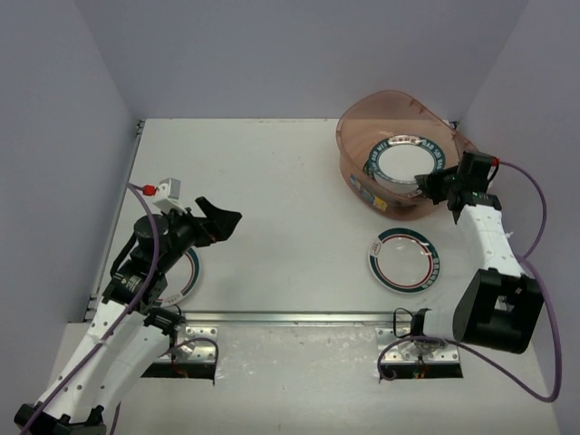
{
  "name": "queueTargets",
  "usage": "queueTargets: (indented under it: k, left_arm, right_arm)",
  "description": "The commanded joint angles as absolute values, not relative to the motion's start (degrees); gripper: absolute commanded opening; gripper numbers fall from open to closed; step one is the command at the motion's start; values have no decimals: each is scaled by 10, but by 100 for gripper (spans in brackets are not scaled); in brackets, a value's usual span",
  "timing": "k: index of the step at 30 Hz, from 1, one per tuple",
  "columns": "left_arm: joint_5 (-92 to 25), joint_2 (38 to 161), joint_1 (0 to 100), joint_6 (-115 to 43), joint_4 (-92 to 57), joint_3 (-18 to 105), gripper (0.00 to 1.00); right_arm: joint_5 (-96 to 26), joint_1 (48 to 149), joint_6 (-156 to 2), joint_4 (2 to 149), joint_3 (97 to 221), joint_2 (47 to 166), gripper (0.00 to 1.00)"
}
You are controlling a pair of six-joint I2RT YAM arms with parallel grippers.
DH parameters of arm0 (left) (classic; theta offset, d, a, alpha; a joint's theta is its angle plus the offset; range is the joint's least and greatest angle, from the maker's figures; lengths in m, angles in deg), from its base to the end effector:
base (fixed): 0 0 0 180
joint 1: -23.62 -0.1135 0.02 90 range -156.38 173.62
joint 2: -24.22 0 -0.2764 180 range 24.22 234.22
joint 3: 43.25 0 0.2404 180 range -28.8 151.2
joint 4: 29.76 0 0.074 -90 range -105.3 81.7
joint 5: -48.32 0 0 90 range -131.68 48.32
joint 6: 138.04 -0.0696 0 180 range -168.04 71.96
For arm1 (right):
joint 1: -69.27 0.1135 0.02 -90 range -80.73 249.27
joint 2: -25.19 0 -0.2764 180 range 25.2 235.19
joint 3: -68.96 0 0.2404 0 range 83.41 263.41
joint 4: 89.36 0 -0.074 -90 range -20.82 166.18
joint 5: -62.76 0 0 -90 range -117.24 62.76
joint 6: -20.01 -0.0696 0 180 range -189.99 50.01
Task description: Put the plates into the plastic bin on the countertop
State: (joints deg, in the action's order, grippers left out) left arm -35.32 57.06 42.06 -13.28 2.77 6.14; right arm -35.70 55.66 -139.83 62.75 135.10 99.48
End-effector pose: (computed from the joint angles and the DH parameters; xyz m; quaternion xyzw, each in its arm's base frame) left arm 0.1454 -0.0566 0.2925 -0.0801 0.7940 -0.3087 0.5176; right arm 0.2927 -0.0603 0.2615 0.5665 0.6856 0.2712 0.3681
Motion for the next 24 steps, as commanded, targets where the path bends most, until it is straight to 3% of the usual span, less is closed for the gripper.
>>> queueTargets:
  k: [1, 4, 5, 7, 8, 12, 14, 18, 24]
  left_arm:
    - [-347, 567, 421, -162, 75, 55, 100]
    - [-336, 569, 421, -160, 74, 50, 100]
    - [-334, 570, 421, -160, 74, 49, 100]
    - [-323, 566, 420, -160, 74, 47, 100]
    - [-322, 565, 420, -160, 72, 45, 100]
    - [-327, 570, 421, -156, 63, 40, 100]
    - [-324, 595, 421, -147, 49, 33, 100]
    - [-265, 666, 421, -110, -74, -25, 100]
    - [-266, 891, 524, -50, -288, -25, 100]
  right_arm:
    - [-276, 564, -1493, 618, 1466, 1079, 0]
    - [-282, 564, -1476, 572, 1538, 1160, 9]
    - [-282, 564, -1472, 564, 1542, 1164, 19]
    - [-283, 564, -1446, 528, 1575, 1192, 52]
    - [-285, 564, -1438, 521, 1579, 1195, 60]
    - [-275, 566, -1442, 515, 1559, 1161, 77]
    - [-238, 567, -1464, 424, 1584, 1138, 99]
    - [-230, 567, -1458, 315, 1649, 1127, 99]
    - [-261, 573, -1392, 343, 1622, 1037, 99]
